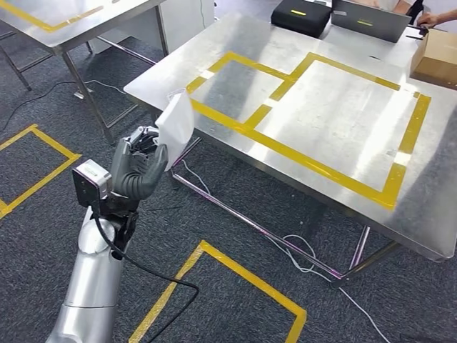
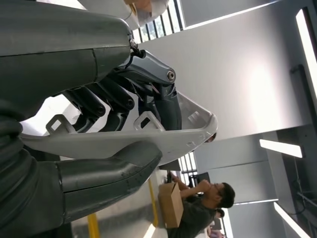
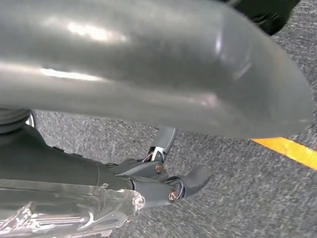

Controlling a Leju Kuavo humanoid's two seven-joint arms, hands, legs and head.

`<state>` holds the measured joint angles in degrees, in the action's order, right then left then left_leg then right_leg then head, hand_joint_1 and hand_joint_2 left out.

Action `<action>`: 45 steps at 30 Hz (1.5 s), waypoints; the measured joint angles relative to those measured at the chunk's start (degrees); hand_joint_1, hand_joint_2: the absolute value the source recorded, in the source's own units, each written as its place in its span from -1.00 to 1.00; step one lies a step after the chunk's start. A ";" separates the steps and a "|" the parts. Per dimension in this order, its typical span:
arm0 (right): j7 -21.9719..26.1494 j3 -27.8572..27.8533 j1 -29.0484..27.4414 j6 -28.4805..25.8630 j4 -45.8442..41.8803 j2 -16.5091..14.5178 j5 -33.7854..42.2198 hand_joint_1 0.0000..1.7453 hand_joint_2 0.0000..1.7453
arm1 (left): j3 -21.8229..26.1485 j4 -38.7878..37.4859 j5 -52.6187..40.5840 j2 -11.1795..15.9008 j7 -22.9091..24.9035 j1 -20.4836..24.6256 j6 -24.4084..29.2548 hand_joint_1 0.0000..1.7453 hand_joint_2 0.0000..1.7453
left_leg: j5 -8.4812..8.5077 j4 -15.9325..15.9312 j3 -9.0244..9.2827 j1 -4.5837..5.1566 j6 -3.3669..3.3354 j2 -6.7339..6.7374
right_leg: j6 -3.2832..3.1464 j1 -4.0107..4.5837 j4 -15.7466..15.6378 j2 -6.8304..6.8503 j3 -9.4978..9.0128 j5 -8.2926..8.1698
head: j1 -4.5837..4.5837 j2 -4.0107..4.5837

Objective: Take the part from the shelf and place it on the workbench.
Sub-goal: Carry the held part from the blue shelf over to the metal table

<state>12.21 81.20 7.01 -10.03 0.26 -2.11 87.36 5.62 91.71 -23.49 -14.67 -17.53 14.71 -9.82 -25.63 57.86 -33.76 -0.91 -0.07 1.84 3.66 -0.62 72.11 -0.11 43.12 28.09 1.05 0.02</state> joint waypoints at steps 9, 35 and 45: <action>-0.63 0.04 0.28 -0.09 -0.02 0.01 0.01 -1.00 -1.00 | -0.17 0.00 0.40 -0.01 -0.15 0.28 -0.13 1.00 1.00 | -2.61 2.07 0.39 0.53 2.37 1.77 | -2.52 0.31 -12.94 1.00 -6.98 -4.33 | 0.33 0.00; -1.90 0.50 0.05 -3.55 -0.02 0.05 -0.02 -1.00 -1.00 | -0.20 0.18 1.22 0.23 0.67 -0.18 -0.21 1.00 1.00 | -1.07 0.36 0.97 0.77 0.35 0.78 | -0.63 0.21 -12.59 0.88 -7.26 -4.00 | 0.33 0.00; -2.07 1.26 0.15 -3.80 -0.02 0.14 -0.04 -1.00 -1.00 | -0.15 0.26 1.24 0.31 1.00 -0.17 -0.21 1.00 1.00 | -0.28 -1.13 1.39 0.90 1.06 0.78 | -1.62 0.37 -12.82 0.62 -7.14 -4.05 | 0.36 0.00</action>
<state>10.15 82.46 7.17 -13.84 0.24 -1.97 87.32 5.46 91.97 -22.25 -14.36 -16.53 14.54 -10.03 -25.91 56.73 -32.37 -0.02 0.98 2.62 2.04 -0.26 59.30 0.51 35.98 24.04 1.42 0.02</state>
